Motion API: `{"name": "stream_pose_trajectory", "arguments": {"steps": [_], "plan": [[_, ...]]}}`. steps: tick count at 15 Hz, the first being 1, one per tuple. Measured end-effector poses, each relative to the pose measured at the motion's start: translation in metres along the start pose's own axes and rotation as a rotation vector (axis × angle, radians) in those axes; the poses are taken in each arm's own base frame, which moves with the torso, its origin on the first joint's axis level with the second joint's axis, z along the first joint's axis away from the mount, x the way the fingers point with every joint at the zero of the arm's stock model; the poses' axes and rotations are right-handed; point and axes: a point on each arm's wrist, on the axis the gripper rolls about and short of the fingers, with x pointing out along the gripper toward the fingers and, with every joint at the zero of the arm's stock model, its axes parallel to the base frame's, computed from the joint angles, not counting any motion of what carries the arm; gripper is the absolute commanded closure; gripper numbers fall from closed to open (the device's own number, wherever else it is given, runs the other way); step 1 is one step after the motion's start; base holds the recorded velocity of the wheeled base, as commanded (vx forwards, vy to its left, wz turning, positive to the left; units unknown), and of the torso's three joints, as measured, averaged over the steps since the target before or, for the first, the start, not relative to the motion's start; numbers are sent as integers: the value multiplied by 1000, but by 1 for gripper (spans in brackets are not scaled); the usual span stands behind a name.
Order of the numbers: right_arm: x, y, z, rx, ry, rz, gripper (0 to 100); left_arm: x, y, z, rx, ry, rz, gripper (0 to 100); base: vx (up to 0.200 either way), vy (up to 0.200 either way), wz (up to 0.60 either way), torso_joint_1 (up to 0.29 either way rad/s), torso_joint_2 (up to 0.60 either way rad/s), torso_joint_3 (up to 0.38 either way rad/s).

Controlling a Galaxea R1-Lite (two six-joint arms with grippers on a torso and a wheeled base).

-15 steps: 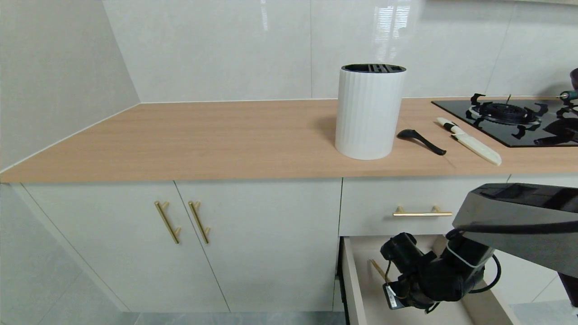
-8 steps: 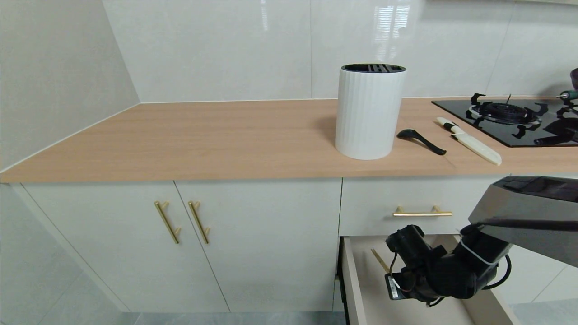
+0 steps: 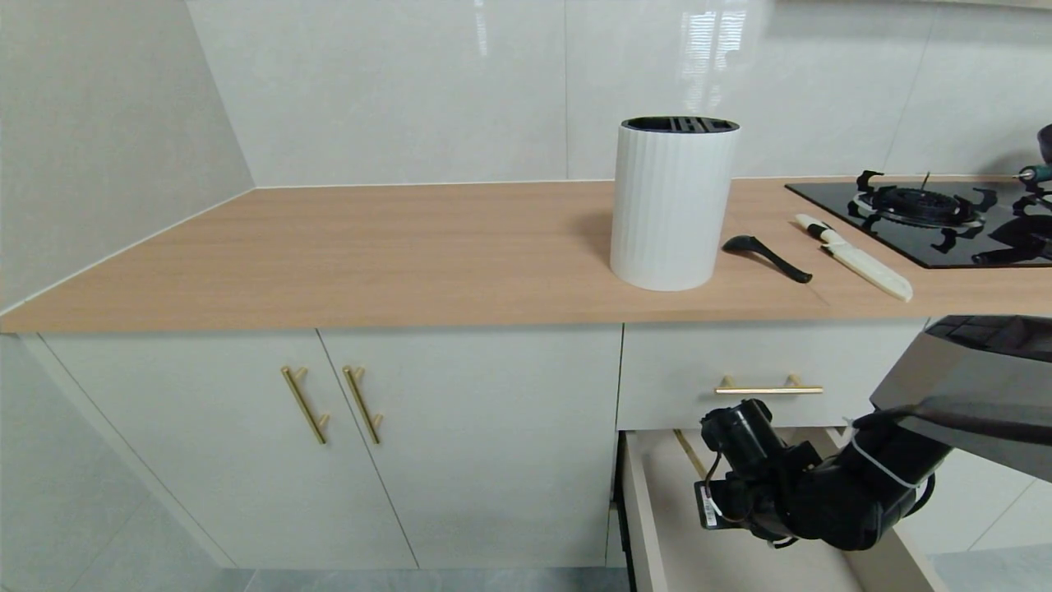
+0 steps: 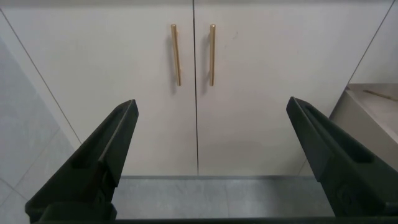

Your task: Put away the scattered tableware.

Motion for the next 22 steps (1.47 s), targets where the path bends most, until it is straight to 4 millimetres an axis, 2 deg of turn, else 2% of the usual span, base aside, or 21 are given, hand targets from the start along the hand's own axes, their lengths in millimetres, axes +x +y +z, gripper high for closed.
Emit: {"name": "stream_pose_trajectory", "arguments": {"steps": [3,10,14,22], "plan": [[2,0,0,0,-8,-16,100,0,0,0,0,-1,0,0,0,0,0,-42,159,109],[1,1,-2,-6,-20,-55,100,0,0,0,0,0,0,0,0,0,0,-85,426,336],[0,3,-2,-13,-28,-59,100,0,0,0,0,0,0,0,0,0,0,-21,140,121],[31,6,-14,-45,38,-98,100,0,0,0,0,0,0,0,0,0,0,0,0,0]]}}
